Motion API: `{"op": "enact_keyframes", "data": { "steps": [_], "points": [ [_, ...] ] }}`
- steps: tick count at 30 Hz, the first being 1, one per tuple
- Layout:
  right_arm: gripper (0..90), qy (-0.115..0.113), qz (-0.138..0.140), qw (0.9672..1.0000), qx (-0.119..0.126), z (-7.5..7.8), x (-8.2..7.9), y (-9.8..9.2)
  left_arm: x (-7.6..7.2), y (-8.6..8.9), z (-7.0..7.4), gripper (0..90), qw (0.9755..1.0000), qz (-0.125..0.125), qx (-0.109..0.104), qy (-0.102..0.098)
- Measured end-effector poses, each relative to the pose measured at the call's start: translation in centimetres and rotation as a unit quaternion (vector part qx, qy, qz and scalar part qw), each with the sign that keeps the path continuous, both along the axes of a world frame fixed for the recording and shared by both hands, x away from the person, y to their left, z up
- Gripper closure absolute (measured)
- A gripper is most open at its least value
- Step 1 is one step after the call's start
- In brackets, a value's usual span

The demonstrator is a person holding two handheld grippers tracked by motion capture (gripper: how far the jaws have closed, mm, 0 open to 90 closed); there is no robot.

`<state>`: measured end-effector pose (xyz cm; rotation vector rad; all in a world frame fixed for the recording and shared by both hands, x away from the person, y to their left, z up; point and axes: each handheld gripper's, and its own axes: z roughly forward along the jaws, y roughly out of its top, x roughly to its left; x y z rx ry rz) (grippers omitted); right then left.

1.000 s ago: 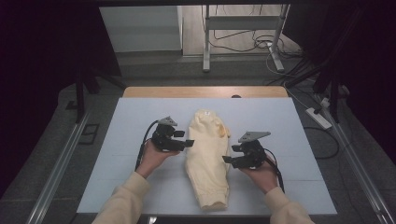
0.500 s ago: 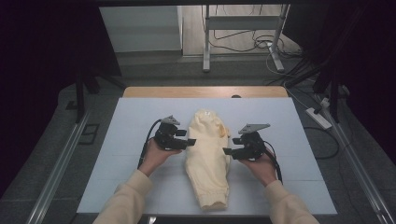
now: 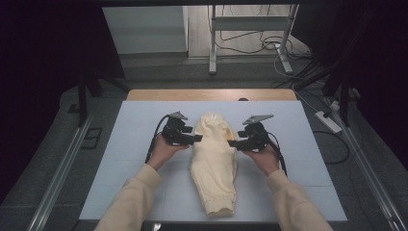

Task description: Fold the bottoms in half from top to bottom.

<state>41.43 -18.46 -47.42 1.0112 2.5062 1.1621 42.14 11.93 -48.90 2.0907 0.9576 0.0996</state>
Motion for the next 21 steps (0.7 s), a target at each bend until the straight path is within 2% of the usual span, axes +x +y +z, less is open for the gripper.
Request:
{"op": "enact_keyframes", "data": {
  "steps": [4,9,13,16,21],
  "points": [
    [36.3,0.006,-0.005,1.0000,0.003,0.0,0.8,0.3,0.6,-0.1,-0.1,33.2,1.0000,0.005,0.001,0.002],
    [36.0,0.005,-0.007,0.9999,-0.006,0.1,1.8,0.9,1.3,-0.1,-0.4,32.6,0.9999,0.010,0.004,0.004],
    [35.9,0.010,-0.015,0.9997,-0.013,-0.4,3.0,1.2,2.1,-0.1,-0.6,32.4,0.9999,0.012,0.002,0.007],
    [35.9,0.023,-0.023,0.9995,0.001,-0.8,3.9,1.2,2.6,-0.3,-0.6,32.3,0.9999,0.013,0.003,0.008],
    [35.9,0.020,-0.025,0.9995,-0.007,-1.2,4.7,1.5,3.4,-0.7,-0.8,32.4,0.9998,0.010,0.011,0.010]
  ]
}}
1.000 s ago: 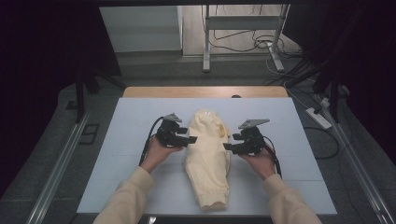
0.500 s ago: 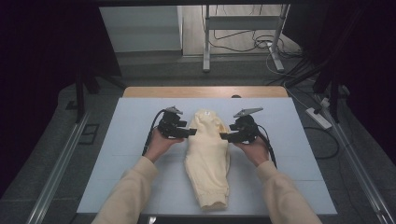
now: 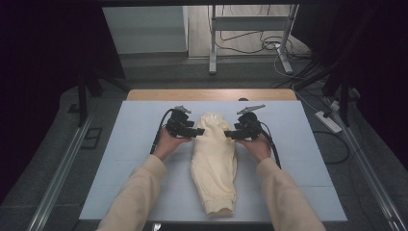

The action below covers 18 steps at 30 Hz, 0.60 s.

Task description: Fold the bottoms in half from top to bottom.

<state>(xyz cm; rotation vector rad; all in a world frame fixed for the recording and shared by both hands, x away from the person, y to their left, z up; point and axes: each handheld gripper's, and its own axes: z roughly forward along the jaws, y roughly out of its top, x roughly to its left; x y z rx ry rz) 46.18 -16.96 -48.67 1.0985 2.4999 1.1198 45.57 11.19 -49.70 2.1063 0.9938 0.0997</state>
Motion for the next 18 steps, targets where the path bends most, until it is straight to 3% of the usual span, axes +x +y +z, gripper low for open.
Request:
{"op": "enact_keyframes", "data": {
  "steps": [3,9,18],
  "points": [
    [35.9,-0.001,-0.004,1.0000,0.001,-0.2,0.7,0.2,0.6,-0.4,-0.4,32.8,1.0000,-0.002,-0.002,0.003],
    [35.9,-0.001,-0.002,0.9997,-0.025,-0.5,1.8,1.1,1.2,-1.1,-1.6,32.8,0.9999,-0.002,0.005,0.011],
    [35.8,0.006,-0.006,0.9995,-0.031,-1.0,2.4,1.6,2.2,-0.7,-2.0,32.8,0.9997,0.013,0.000,0.021]
  ]
}}
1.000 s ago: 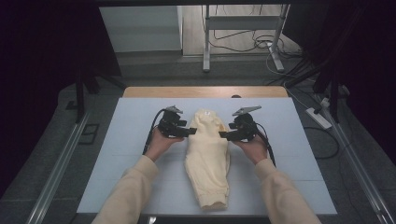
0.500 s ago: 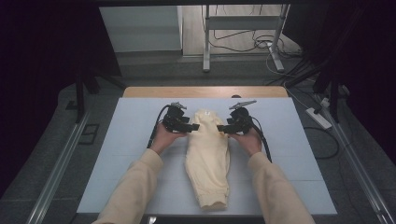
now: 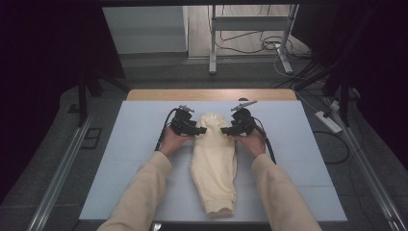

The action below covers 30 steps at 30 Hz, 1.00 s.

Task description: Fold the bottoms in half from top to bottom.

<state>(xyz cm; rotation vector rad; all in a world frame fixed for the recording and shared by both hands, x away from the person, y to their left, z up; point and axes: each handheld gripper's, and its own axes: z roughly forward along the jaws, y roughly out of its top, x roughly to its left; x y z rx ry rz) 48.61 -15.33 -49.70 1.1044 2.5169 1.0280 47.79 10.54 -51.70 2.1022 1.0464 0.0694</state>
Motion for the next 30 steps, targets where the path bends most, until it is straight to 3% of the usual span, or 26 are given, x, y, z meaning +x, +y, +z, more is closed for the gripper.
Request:
{"op": "enact_keyframes", "data": {
  "steps": [5,11,14,18,20,25,30],
  "points": [
    [35.7,0.015,-0.012,0.9998,0.003,-0.7,0.5,-0.2,0.2,0.0,-0.3,33.6,0.9999,0.002,0.010,0.004],
    [36.9,0.018,0.007,0.9992,-0.035,-1.8,0.6,0.6,0.4,-0.4,-1.2,34.6,0.9994,0.004,0.027,0.022],
    [38.3,0.028,0.006,0.9993,-0.024,-2.0,0.6,0.5,0.5,-0.5,-1.3,36.2,0.9994,0.001,0.024,0.024],
    [38.9,0.026,0.009,0.9994,-0.020,-2.1,0.7,0.4,0.4,-0.5,-1.4,42.7,0.9995,-0.005,0.017,0.027],
    [44.9,0.029,0.014,0.9994,-0.016,-2.1,0.6,0.4,0.3,-0.6,-1.5,49.6,0.9994,-0.009,0.004,0.033],
    [65.3,0.050,0.035,0.9981,0.008,-2.1,0.5,0.5,0.0,-0.7,-1.6,71.1,0.9987,-0.030,-0.002,0.042],
    [73.7,0.045,0.042,0.9981,-0.002,-1.8,0.3,0.5,-0.4,-0.7,-1.5,78.6,0.9988,-0.037,-0.001,0.033]
  ]
}}
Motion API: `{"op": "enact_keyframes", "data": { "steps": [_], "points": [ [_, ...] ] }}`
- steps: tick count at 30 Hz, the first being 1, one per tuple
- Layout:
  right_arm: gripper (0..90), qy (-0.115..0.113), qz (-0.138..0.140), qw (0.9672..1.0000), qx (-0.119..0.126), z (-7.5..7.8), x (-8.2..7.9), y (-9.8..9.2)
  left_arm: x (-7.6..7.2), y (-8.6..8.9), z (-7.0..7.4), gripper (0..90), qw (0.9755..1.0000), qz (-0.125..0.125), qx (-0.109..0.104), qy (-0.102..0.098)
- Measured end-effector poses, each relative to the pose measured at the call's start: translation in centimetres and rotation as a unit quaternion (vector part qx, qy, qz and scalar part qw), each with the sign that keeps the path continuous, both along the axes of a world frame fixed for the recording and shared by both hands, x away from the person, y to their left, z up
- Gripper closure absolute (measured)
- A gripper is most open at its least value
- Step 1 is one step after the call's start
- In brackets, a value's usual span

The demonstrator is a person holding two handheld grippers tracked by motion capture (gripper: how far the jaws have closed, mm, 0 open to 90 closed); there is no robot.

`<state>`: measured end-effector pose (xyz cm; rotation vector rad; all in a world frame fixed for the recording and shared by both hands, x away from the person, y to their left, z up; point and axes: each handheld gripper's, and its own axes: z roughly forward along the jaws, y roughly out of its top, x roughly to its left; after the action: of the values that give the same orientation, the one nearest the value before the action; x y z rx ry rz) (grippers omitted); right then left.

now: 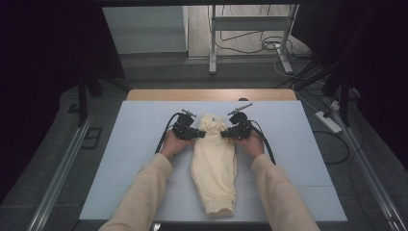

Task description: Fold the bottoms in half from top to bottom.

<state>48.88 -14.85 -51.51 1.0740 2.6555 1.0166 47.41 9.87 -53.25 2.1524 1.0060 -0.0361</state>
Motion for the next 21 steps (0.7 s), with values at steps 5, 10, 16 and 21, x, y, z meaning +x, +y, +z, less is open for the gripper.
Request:
{"op": "enact_keyframes", "data": {
  "steps": [5,10,16,21],
  "points": [
    [75.7,-0.013,0.010,0.9998,-0.013,0.5,-0.4,0.1,-0.5,-0.1,0.9,79.4,0.9996,-0.011,0.018,-0.020],
    [76.4,-0.023,0.015,0.9996,0.000,1.6,-0.7,-0.5,-0.9,0.2,2.1,79.6,0.9990,-0.016,0.011,-0.040],
    [76.4,-0.051,0.017,0.9985,0.010,3.3,-1.3,-0.7,-1.3,0.6,3.8,79.8,0.9979,-0.020,0.002,-0.062],
    [76.5,-0.058,0.018,0.9980,0.018,4.0,-1.6,-0.9,-1.6,0.6,4.4,80.0,0.9973,-0.022,0.000,-0.071]
  ]
}}
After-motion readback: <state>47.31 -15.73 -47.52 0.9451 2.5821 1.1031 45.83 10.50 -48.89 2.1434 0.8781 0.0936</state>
